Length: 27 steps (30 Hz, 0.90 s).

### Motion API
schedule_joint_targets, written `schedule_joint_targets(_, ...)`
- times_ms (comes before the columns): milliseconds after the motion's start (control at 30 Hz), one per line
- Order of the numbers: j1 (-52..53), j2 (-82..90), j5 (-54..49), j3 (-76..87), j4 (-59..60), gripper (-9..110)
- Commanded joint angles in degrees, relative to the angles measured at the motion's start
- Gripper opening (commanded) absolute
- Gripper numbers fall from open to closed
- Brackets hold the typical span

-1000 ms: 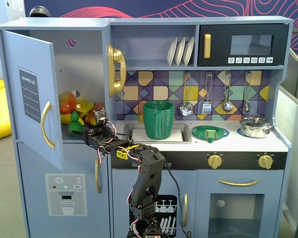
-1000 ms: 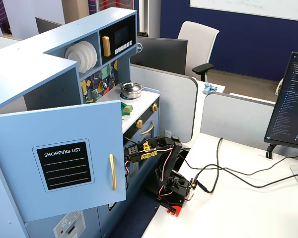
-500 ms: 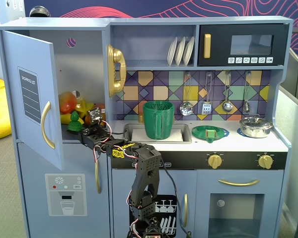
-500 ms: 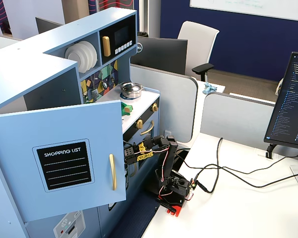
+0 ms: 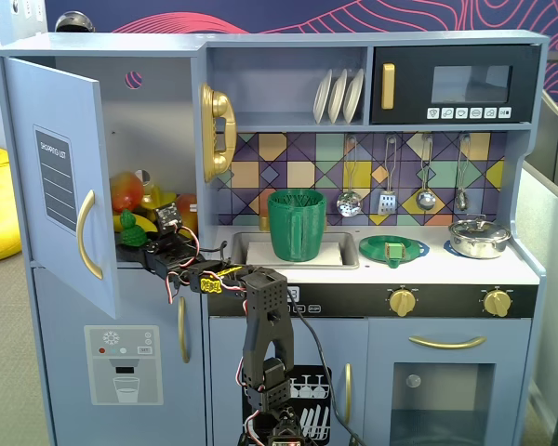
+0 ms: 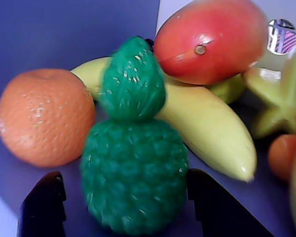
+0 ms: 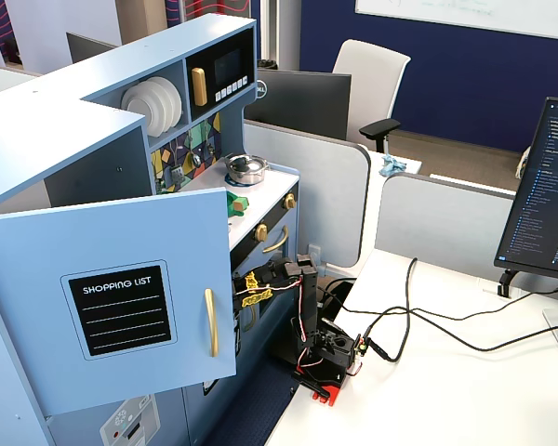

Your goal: Pick up the green pineapple from the left cabinet and place it in the green recipient

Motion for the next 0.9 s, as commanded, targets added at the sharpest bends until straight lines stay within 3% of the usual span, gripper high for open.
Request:
schedule_joint_targets(0,0.62,-0.97,-0.79,-7.29,-1.49,23)
schedule_joint_targets(167,0.53,-4.75,-0.62,-11.07,-1.23,18)
schedule_joint_targets(300,0.70,-6.15,-2.37,-12.57,-0.53,0)
schedule_joint_targets(567,0.53,-3.25,-5.54,-9.23,0.79,0)
schedule_joint_targets(867,2.46,31.11,-18.90,12.13,12.30,0)
